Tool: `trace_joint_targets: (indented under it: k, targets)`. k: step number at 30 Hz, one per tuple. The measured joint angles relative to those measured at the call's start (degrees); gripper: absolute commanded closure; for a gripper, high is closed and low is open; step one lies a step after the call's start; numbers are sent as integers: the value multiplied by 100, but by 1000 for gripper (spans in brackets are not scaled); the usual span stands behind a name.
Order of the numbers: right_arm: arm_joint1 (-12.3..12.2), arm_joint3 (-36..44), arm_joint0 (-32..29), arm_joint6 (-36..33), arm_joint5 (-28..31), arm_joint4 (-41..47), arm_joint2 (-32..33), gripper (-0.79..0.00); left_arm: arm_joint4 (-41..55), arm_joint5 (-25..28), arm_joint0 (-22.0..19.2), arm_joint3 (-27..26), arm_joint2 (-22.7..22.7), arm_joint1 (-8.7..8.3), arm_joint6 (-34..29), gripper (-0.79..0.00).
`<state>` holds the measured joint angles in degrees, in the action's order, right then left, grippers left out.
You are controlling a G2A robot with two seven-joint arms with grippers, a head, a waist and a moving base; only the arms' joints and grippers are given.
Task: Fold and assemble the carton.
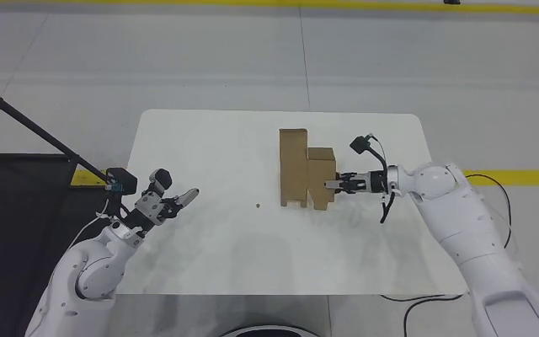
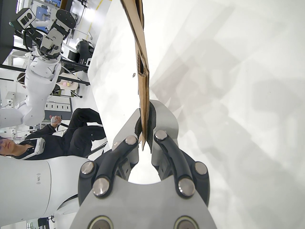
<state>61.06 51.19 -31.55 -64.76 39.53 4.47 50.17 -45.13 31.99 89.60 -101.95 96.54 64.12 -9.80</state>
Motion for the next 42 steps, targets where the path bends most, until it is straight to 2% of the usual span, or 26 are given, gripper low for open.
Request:
trace_joint_targets:
  k: [12, 18, 23, 29, 33, 42]
  targets:
    - [3, -6, 2, 0, 1, -1, 0, 0, 34, 16, 13, -15, -18, 3, 16, -785]
    - [-34, 204, -201, 173, 71, 227, 121, 0, 80, 459, 73, -101, -126, -6, 141, -785]
    - [-139, 671, -412, -22, -21, 739, 146, 0, 391, 1015, -273, 286, -317, -22, 86, -785]
    - [-375, 1317, -599, -214, -214, 1267, 32, 0, 162, 1470, -625, 618, -630, -19, 204, -785]
    - [-520, 1587, -683, -265, -265, 1442, -27, 0, 121, 1465, -683, 682, -668, -10, 369, -785]
    - [-518, 1580, -681, -266, -265, 1439, -26, 0, 123, 1464, -680, 679, -665, -11, 356, -785]
